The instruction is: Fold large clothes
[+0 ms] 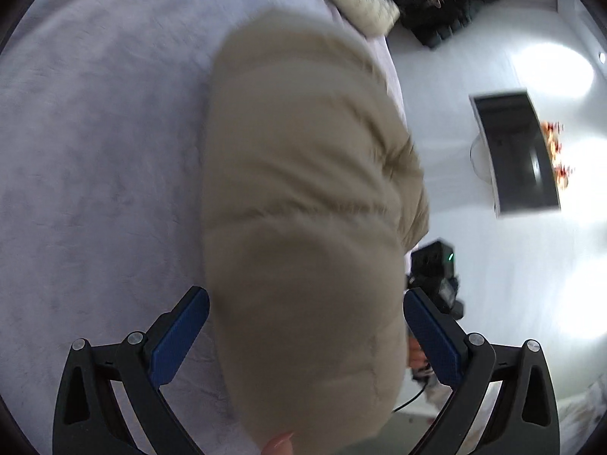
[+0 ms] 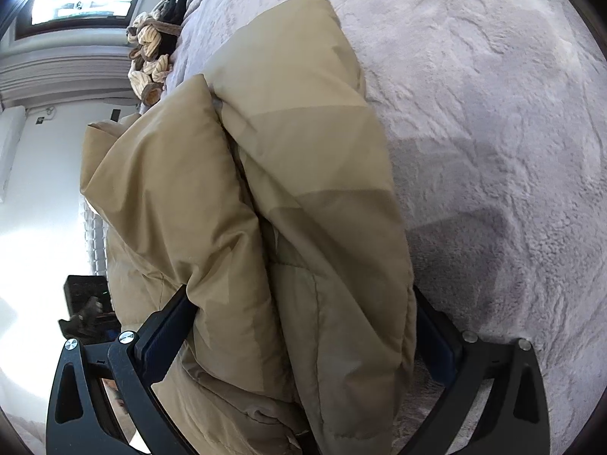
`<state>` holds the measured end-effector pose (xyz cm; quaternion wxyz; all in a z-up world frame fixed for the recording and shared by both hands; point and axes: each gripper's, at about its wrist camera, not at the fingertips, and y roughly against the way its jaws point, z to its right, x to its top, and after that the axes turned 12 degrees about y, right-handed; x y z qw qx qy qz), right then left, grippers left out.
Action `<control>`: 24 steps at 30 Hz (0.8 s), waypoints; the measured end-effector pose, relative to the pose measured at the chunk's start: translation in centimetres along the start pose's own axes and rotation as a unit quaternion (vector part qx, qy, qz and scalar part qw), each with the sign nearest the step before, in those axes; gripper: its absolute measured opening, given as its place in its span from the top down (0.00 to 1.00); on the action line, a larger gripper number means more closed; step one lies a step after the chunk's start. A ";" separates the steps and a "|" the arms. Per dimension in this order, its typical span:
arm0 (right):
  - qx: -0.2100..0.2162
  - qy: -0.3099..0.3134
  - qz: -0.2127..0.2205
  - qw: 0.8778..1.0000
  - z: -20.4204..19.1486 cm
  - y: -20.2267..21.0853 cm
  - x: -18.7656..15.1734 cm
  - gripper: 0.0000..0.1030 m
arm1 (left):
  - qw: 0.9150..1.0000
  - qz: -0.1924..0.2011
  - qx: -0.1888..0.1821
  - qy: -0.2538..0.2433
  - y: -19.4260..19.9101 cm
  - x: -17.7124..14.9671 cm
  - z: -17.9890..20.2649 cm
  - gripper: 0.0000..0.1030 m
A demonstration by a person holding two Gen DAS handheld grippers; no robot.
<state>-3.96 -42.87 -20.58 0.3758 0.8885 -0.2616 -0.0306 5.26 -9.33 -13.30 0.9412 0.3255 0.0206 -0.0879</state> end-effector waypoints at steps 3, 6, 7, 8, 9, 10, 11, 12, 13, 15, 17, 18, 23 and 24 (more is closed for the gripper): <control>0.007 0.008 -0.006 1.000 -0.3 -0.3 0.2 0.00 | 1.000 -0.008 0.011 -0.011 -1.8 0.4 -0.1 0.01; 0.023 0.014 -0.010 1.000 -0.3 -0.7 0.4 0.00 | 1.000 -0.008 0.013 -0.013 -2.5 0.9 -0.1 0.01; 0.032 0.017 -0.013 0.999 -0.4 -1.0 0.6 0.00 | 1.000 -0.009 0.019 -0.019 -2.7 0.8 0.0 0.00; 0.039 0.018 -0.016 0.999 -0.4 -1.2 0.7 0.00 | 0.999 -0.009 0.024 -0.023 -2.9 0.5 0.0 0.00; 0.046 0.018 -0.018 0.999 -0.4 -1.4 0.9 0.00 | 0.999 -0.011 0.028 -0.023 -3.1 0.5 0.1 0.00; 0.054 0.016 -0.019 0.998 -0.4 -1.6 1.1 0.00 | 0.999 -0.012 0.031 -0.021 -3.4 0.5 0.1 0.00; 0.061 0.014 -0.019 0.998 -0.3 -1.8 1.3 0.00 | 0.999 -0.013 0.034 -0.018 -3.7 0.4 0.1 0.00; 0.064 0.013 -0.019 0.998 -0.3 -2.0 1.3 0.00 | 0.999 -0.016 0.037 -0.014 -4.0 0.5 0.1 0.00; 0.067 0.011 -0.019 0.997 -0.4 -2.1 1.4 0.00 | 0.999 -0.018 0.039 -0.012 -4.3 0.5 0.3 0.00; 0.072 0.008 -0.019 0.997 -0.5 -2.3 1.4 0.00 | 0.999 -0.021 0.043 -0.010 -4.6 0.7 0.6 0.00; 0.075 0.001 -0.016 0.997 -0.6 -2.4 1.3 0.02 | 0.999 -0.019 0.045 -0.004 -4.8 0.8 0.8 0.00; 0.083 -0.005 -0.014 0.996 -0.6 -2.3 1.3 0.06 | 0.999 -0.019 0.043 -0.005 -4.9 0.8 1.1 0.00; 0.126 -0.025 0.001 0.992 -0.6 -1.5 0.5 0.36 | 1.000 -0.009 0.023 -0.009 -4.3 0.7 2.1 0.09; 0.133 -0.026 0.003 0.991 -0.7 -1.4 0.3 0.40 | 1.000 -0.008 0.018 -0.010 -4.0 0.8 2.1 0.10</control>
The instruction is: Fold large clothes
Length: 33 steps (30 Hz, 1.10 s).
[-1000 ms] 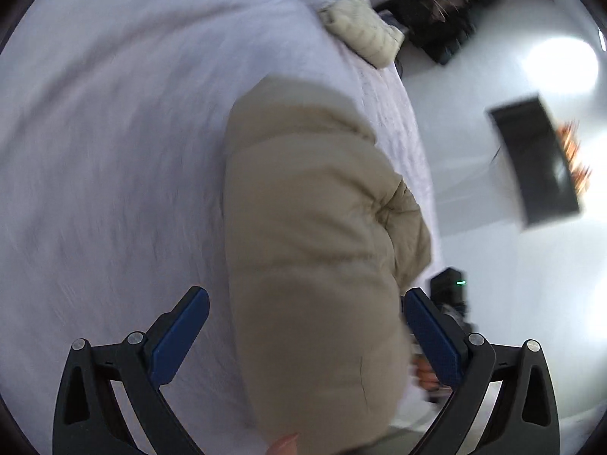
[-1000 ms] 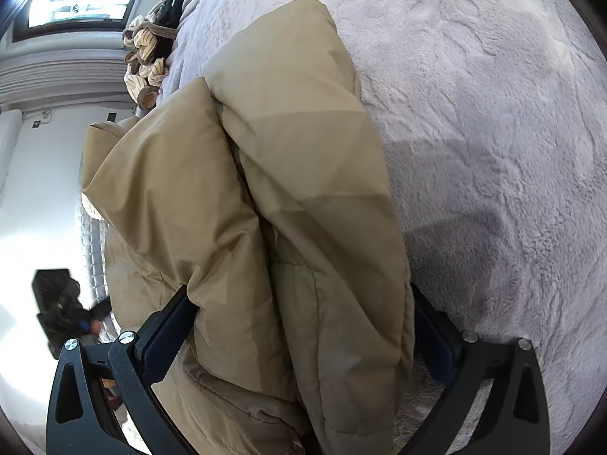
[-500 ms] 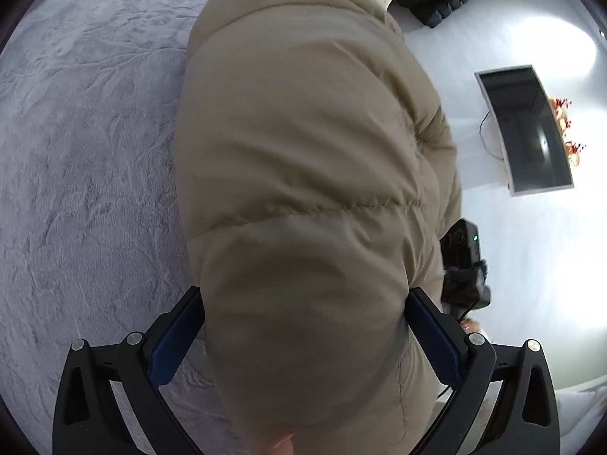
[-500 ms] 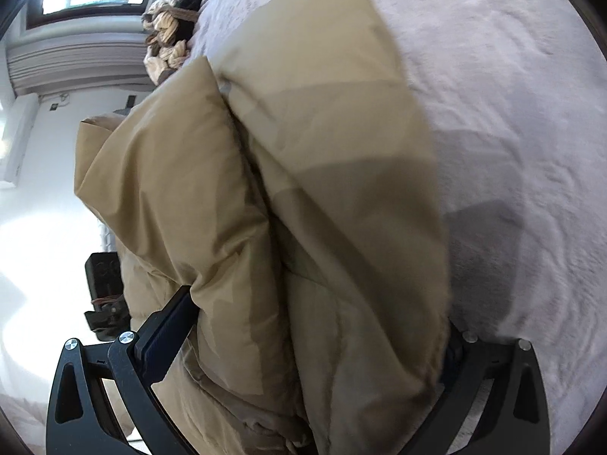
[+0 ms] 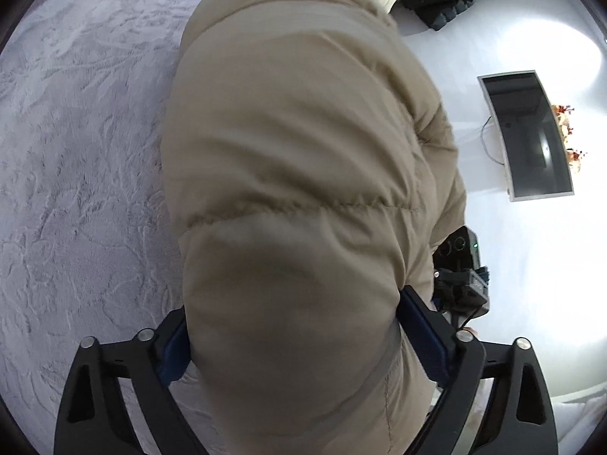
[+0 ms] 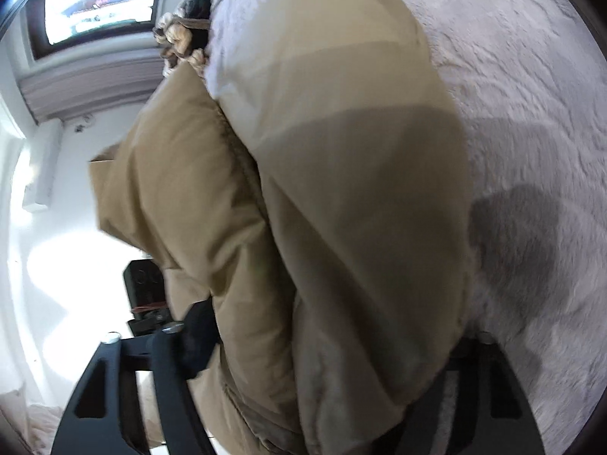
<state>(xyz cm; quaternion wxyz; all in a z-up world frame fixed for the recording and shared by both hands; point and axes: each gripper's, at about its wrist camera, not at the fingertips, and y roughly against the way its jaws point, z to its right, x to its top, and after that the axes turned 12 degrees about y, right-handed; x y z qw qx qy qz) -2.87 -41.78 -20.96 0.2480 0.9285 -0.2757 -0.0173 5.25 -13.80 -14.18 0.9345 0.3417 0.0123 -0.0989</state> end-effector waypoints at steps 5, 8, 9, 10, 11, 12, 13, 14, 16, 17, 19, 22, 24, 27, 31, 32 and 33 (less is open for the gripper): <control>0.027 0.003 0.014 1.000 -1.5 0.7 -0.6 0.44 | 0.999 0.015 -0.031 -0.010 1.9 0.3 1.2 0.11; 0.030 0.013 0.022 0.999 -3.2 0.6 -0.7 0.44 | 0.998 0.027 -0.050 -0.013 3.6 1.1 1.4 0.11; 0.029 0.020 0.025 0.999 -3.9 0.5 -0.5 0.44 | 0.998 0.032 -0.054 -0.015 4.5 1.5 1.1 0.11; 0.026 0.028 0.025 0.999 -4.8 0.3 -0.3 0.44 | 0.997 0.037 -0.058 -0.016 5.2 1.8 1.0 0.11; 0.025 0.034 0.025 0.999 -5.3 0.2 -0.1 0.44 | 0.997 0.042 -0.063 -0.017 5.9 2.3 0.9 0.11; 0.021 0.043 0.025 0.999 -6.3 -0.4 0.2 0.44 | 0.996 0.048 -0.067 -0.018 6.9 3.0 0.5 0.11; 0.017 0.056 0.025 0.998 -7.4 -1.0 0.6 0.44 | 0.996 0.053 -0.071 -0.019 7.9 3.7 0.2 0.11; 0.012 0.068 0.026 0.997 -8.6 -1.8 1.0 0.44 | 0.995 0.059 -0.074 -0.022 8.8 4.4 -0.2 0.11; 0.004 0.086 0.030 0.996 -10.2 -2.9 1.6 0.44 | 0.994 0.067 -0.080 -0.028 11.3 6.1 -1.3 0.11; 0.002 0.095 0.032 0.995 -11.0 -3.6 1.9 0.44 | 0.993 0.074 -0.082 -0.031 12.5 7.1 -1.9 0.11; 0.002 0.113 0.036 0.993 -12.7 -5.5 2.7 0.44 | 0.992 0.085 -0.086 -0.032 14.8 8.9 -2.9 0.11; 0.012 0.134 0.031 0.990 -14.5 -8.6 4.1 0.44 | 0.990 0.104 -0.085 -0.036 18.2 12.2 -4.7 0.11; 0.015 0.147 0.029 0.989 -15.3 -10.9 5.4 0.44 | 0.989 0.121 -0.075 -0.040 20.0 14.5 -5.8 0.11; 0.009 0.157 0.019 0.987 -16.1 -14.8 7.7 0.44 | 0.988 0.140 -0.053 -0.044 21.9 17.8 -8.3 0.11; -0.016 0.161 -0.002 0.987 -15.7 -19.7 10.1 0.44 | 0.988 0.149 -0.026 -0.018 21.8 21.4 -11.8 0.11; -0.022 0.160 -0.007 0.987 -15.4 -20.7 10.5 0.44 | 0.988 0.150 -0.021 -0.013 21.8 22.2 -12.8 0.11; -0.028 0.158 -0.013 0.987 -15.0 -21.6 10.7 0.44 | 0.989 0.149 -0.017 -0.011 21.8 22.7 -13.4 0.11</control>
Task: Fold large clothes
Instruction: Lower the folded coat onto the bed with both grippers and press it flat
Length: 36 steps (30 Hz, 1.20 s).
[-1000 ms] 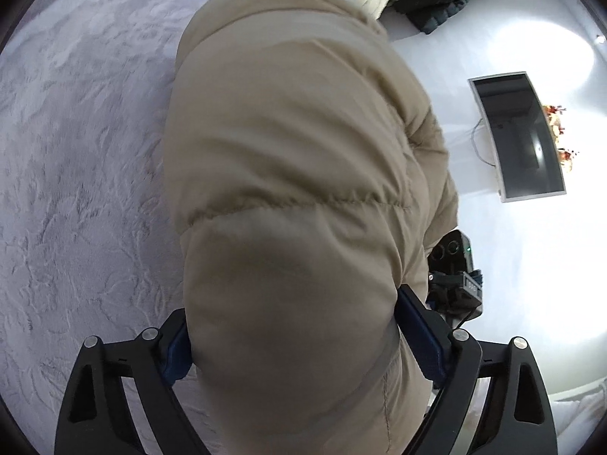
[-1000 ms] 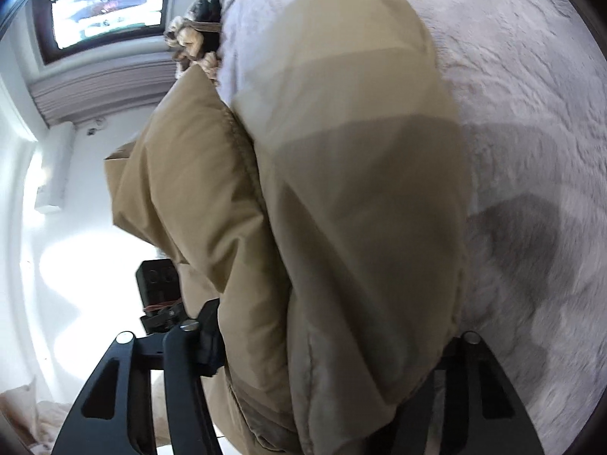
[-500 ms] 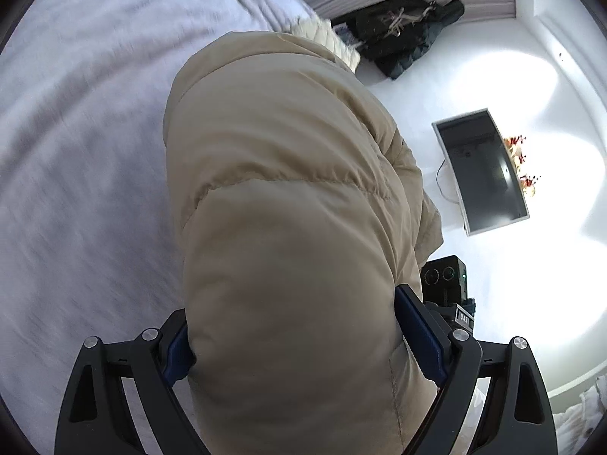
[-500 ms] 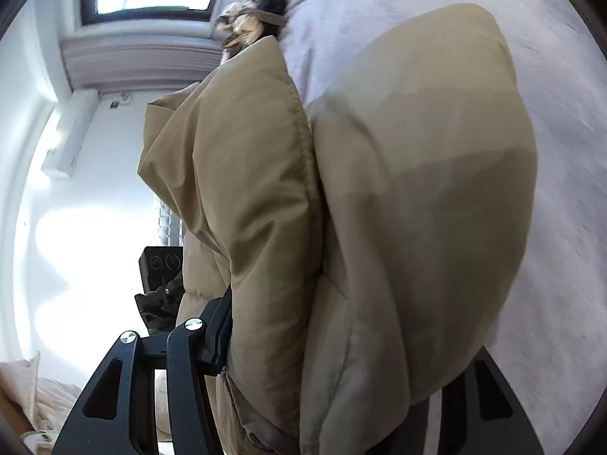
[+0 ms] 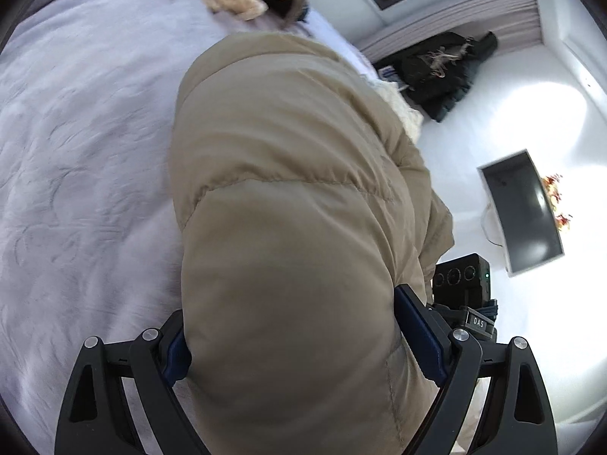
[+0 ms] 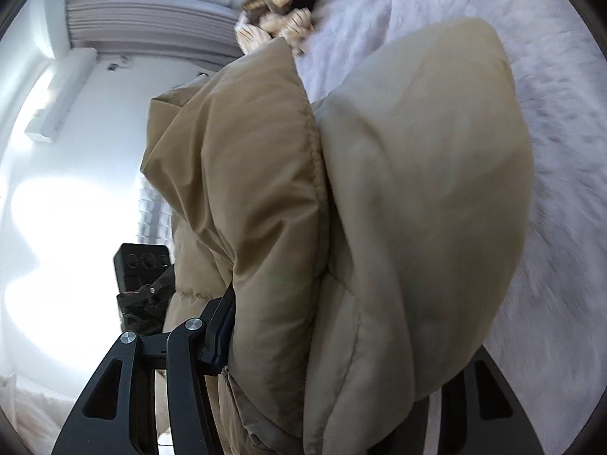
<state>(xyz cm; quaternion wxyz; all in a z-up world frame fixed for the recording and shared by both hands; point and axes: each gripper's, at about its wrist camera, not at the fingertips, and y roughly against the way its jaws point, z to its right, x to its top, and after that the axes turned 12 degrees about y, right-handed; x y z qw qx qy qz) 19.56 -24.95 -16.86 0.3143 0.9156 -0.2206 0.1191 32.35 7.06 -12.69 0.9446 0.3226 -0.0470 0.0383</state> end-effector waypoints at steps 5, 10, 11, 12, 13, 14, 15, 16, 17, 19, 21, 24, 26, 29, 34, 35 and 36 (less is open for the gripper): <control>-0.025 -0.028 -0.011 0.999 2.0 -1.3 -0.6 0.37 | 1.000 -0.004 0.024 -0.012 -1.5 -0.7 -1.4 0.10; -0.062 -0.050 -0.019 0.997 1.0 -1.1 0.1 0.32 | 0.997 0.010 0.070 -0.028 -0.4 -2.0 0.4 0.10; -0.072 -0.052 -0.021 0.996 0.5 -0.3 -0.3 0.32 | 0.996 0.018 0.082 -0.036 0.2 -2.1 0.9 0.10; -0.082 -0.053 -0.021 0.995 0.1 0.4 -0.9 0.32 | 0.995 0.028 0.089 -0.045 1.2 -2.3 1.6 0.10; -0.093 -0.053 -0.020 0.994 -0.5 1.0 -1.2 0.32 | 0.994 0.039 0.090 -0.053 2.2 -2.6 2.3 0.10; -0.106 -0.053 -0.018 0.993 -1.1 1.6 -1.2 0.32 | 0.993 0.047 0.093 -0.062 3.2 -3.0 3.1 0.10; -0.119 -0.051 -0.012 0.991 -1.8 2.8 -1.6 0.33 | 0.992 0.052 0.094 -0.071 3.9 -3.4 3.8 0.10; -0.141 -0.043 -0.002 0.989 -2.6 4.2 -2.0 0.36 | 0.991 0.057 0.093 -0.083 4.6 -4.0 4.5 0.10; -0.156 -0.034 0.006 0.987 -3.1 5.2 -2.1 0.48 | 0.989 0.061 0.093 -0.098 5.0 -4.7 5.5 0.10; -0.188 -0.011 0.027 0.982 -5.1 7.4 -2.1 0.69 | 0.987 0.065 0.089 -0.115 5.2 -5.8 6.4 0.10; -0.180 0.012 0.047 0.982 -6.9 8.6 -1.5 0.79 | 0.986 0.065 0.089 -0.127 4.7 -7.7 7.3 0.10; -0.154 0.065 0.050 0.985 -10.2 7.5 1.3 0.79 | 0.983 0.053 0.104 -0.140 2.2 -9.5 8.2 0.10; -0.157 0.105 0.040 0.981 -11.9 5.3 3.4 0.79 | 0.977 0.055 0.117 -0.167 0.8 -10.4 8.6 0.10; -0.202 0.159 0.001 0.966 -12.2 0.3 5.6 0.79 | 0.971 0.051 0.122 -0.199 -0.7 -11.6 9.6 0.10; -0.242 0.068 -0.041 0.967 -3.4 -3.2 6.1 0.86 | 0.968 0.032 0.108 -0.226 -2.7 -12.6 10.5 0.10; -0.230 0.044 -0.031 0.972 -1.8 -3.1 5.9 0.93 | 0.966 0.030 0.109 -0.231 -3.1 -12.8 10.7 0.10; -0.219 0.028 -0.023 0.975 -0.7 -2.9 5.8 0.96 | 0.965 0.027 0.109 -0.236 -3.6 -12.9 10.8 0.10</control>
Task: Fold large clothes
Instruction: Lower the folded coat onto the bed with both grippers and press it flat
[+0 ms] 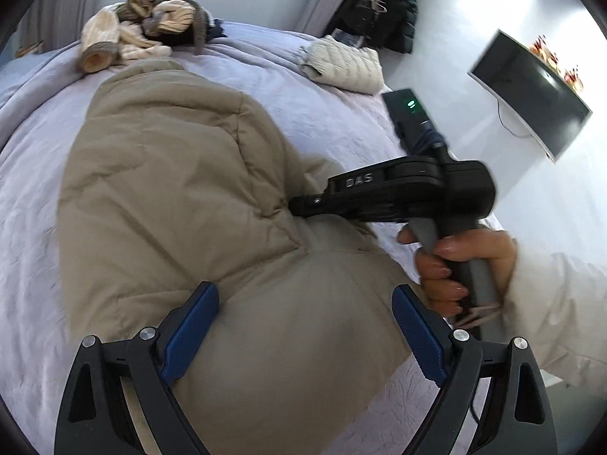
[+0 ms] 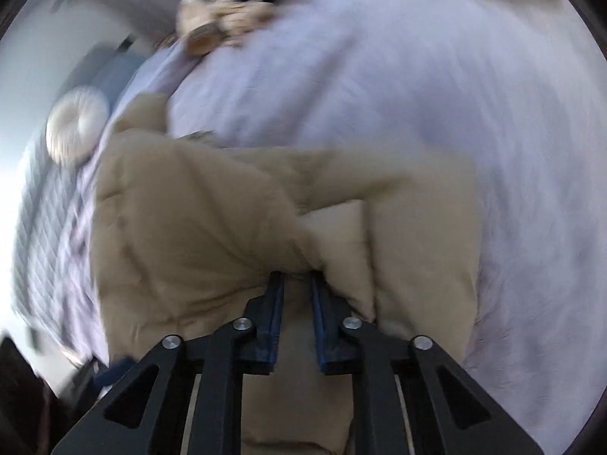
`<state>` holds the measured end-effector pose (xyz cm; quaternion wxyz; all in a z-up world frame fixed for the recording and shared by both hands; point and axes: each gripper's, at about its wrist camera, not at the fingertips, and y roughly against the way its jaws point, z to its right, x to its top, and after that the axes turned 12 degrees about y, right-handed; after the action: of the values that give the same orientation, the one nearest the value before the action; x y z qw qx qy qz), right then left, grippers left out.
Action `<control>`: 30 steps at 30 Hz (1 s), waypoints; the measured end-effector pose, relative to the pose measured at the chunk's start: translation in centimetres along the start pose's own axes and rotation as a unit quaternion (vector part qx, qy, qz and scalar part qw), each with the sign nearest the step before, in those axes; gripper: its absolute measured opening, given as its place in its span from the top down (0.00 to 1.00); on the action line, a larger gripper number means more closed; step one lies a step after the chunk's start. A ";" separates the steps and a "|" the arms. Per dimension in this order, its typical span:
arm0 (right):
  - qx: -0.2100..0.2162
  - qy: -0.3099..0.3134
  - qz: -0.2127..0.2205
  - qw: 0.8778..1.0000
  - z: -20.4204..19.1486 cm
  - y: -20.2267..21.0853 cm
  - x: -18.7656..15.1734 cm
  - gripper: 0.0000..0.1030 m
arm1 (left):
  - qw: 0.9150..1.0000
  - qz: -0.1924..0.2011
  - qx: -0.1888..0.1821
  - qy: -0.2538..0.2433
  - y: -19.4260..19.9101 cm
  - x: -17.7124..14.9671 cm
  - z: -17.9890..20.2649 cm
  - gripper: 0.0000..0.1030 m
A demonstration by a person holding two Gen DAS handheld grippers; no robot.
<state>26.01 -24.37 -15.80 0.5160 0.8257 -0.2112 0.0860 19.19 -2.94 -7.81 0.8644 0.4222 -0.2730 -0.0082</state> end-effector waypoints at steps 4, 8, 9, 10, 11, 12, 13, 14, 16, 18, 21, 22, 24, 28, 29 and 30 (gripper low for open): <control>0.019 -0.008 0.003 1.000 1.8 -0.8 -0.6 0.97 | 1.000 -0.007 0.005 -0.011 -1.2 -0.1 0.6 0.10; 0.028 -0.017 0.005 0.999 2.2 -1.5 -0.6 0.97 | 1.000 -0.013 0.009 -0.016 -1.5 0.0 0.7 0.10; 0.030 -0.018 0.006 0.999 2.3 -1.7 -0.7 0.97 | 1.000 -0.014 0.010 -0.016 -1.7 0.1 0.7 0.10; 0.030 -0.018 0.008 0.999 2.3 -1.7 -0.8 0.97 | 1.000 -0.015 0.012 -0.016 -1.8 0.3 0.8 0.10; 0.031 -0.018 0.009 0.999 2.3 -1.8 -0.9 0.97 | 1.000 -0.015 0.013 -0.018 -2.0 0.3 0.9 0.10; 0.030 -0.017 0.010 0.999 1.9 -1.8 -0.7 0.97 | 1.000 -0.015 0.015 -0.020 -2.1 0.3 1.0 0.10; 0.031 -0.017 0.013 0.999 2.0 -1.6 -1.0 0.97 | 0.999 -0.015 0.018 -0.024 -2.3 0.2 1.1 0.10; 0.031 -0.018 0.014 0.999 2.0 -1.6 -1.1 0.97 | 0.999 -0.015 0.020 -0.026 -2.4 0.1 1.1 0.10; 0.032 -0.027 0.017 0.999 2.0 -1.6 -1.2 0.97 | 0.999 -0.016 0.024 -0.030 -2.5 0.0 1.3 0.10; 0.030 -0.033 0.017 0.999 1.9 -1.2 -1.3 0.97 | 0.999 -0.018 0.023 -0.027 -2.3 0.1 1.3 0.10; 0.013 -0.029 0.008 0.999 0.9 -0.1 -1.3 0.91 | 0.999 -0.020 0.023 -0.015 -2.0 0.4 1.1 0.10; 0.006 -0.024 0.007 1.000 0.4 0.5 -1.5 0.91 | 0.999 -0.020 0.024 -0.013 -1.8 0.5 1.0 0.10; -0.009 -0.007 0.002 1.000 -0.8 2.2 -2.3 0.91 | 0.999 -0.022 0.024 -0.008 -1.5 0.6 0.9 0.10; -0.033 0.024 -0.007 0.999 -3.9 5.7 -6.1 0.91 | 0.999 -0.026 0.023 -0.003 -1.2 0.8 0.6 0.10; -0.037 0.023 -0.008 0.999 -4.2 6.3 -7.1 0.91 | 0.999 -0.030 0.023 -0.004 -1.2 0.8 0.6 0.10; -0.041 0.020 -0.008 0.999 -4.4 6.8 -8.3 0.91 | 0.999 -0.032 0.022 -0.004 -1.2 0.8 0.5 0.10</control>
<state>15.95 -20.91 -11.23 0.5538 0.8038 -0.1976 0.0896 19.89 -4.31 -8.07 0.8529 0.4499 -0.2629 -0.0317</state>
